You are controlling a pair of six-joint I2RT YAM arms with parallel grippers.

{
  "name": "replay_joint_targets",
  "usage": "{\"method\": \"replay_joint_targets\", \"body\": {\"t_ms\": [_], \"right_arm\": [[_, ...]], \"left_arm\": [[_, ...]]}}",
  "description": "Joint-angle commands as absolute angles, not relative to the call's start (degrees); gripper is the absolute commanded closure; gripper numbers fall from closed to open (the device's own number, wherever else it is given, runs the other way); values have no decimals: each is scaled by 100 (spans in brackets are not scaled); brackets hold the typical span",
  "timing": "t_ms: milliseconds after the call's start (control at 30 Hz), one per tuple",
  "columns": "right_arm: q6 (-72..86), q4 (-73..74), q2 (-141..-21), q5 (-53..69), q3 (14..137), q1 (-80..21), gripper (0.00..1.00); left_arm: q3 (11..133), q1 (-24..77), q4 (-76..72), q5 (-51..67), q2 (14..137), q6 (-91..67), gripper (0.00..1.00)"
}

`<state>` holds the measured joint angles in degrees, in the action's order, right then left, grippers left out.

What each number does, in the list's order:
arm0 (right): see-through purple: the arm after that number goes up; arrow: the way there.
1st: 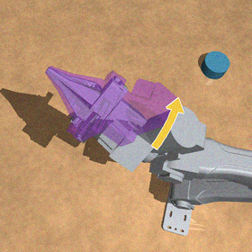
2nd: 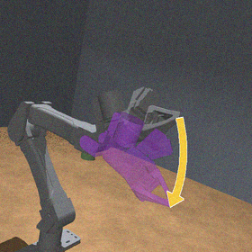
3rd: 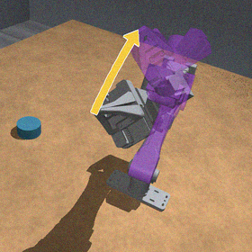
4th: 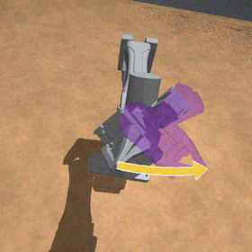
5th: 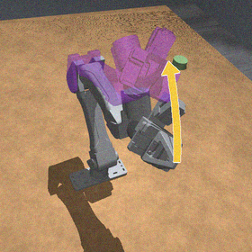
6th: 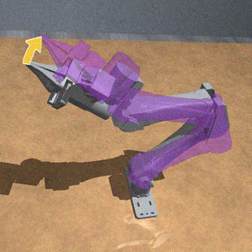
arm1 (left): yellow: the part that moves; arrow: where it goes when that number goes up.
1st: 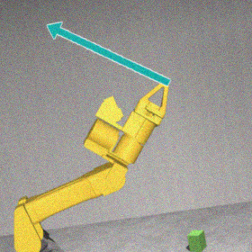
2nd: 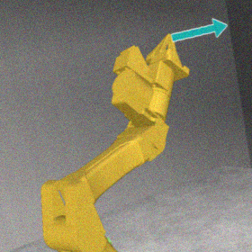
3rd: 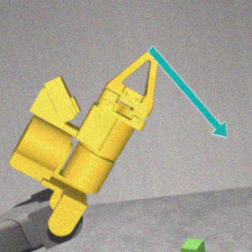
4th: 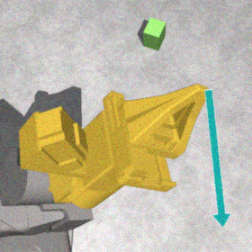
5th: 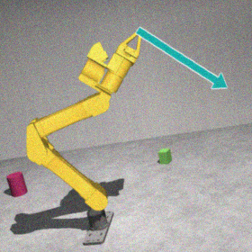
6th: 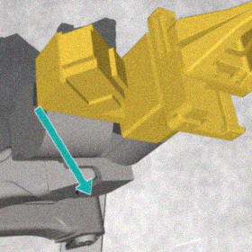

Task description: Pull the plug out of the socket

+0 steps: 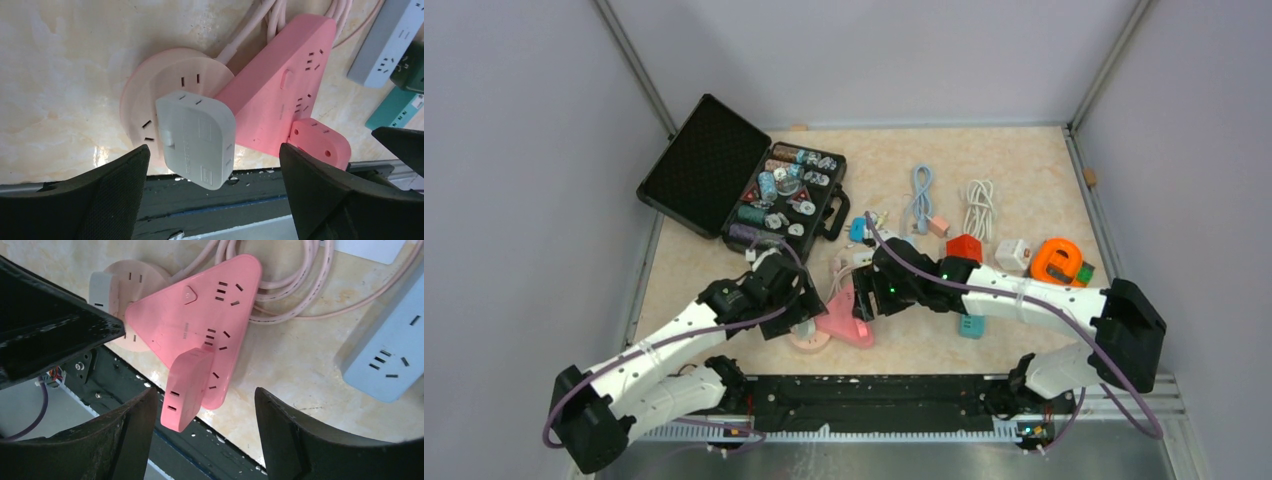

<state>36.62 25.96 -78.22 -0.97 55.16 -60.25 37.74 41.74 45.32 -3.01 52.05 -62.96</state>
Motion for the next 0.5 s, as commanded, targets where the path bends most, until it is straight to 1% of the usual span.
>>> {"method": "replay_joint_targets", "body": {"t_ms": [0,167,300,400,467], "right_arm": [[3645,2238,-7974,-71,5592,-6205,31],[3624,2257,-8211,-126,5684,-6263,32],[3615,2320,-8430,-204,5761,-6302,37],[3599,2346,-8550,-212,5828,-6328,41],[3619,2379,-8621,-233,5850,-6343,48]], "left_arm": [[3641,4269,3910,-652,5471,-6469,1],[3606,4331,3793,-886,5740,-6438,1],[3505,4389,3927,-1036,5871,-6463,1],[3434,4466,4068,-987,5957,-6425,1],[3399,4514,4176,-995,6021,-6416,1]]}}
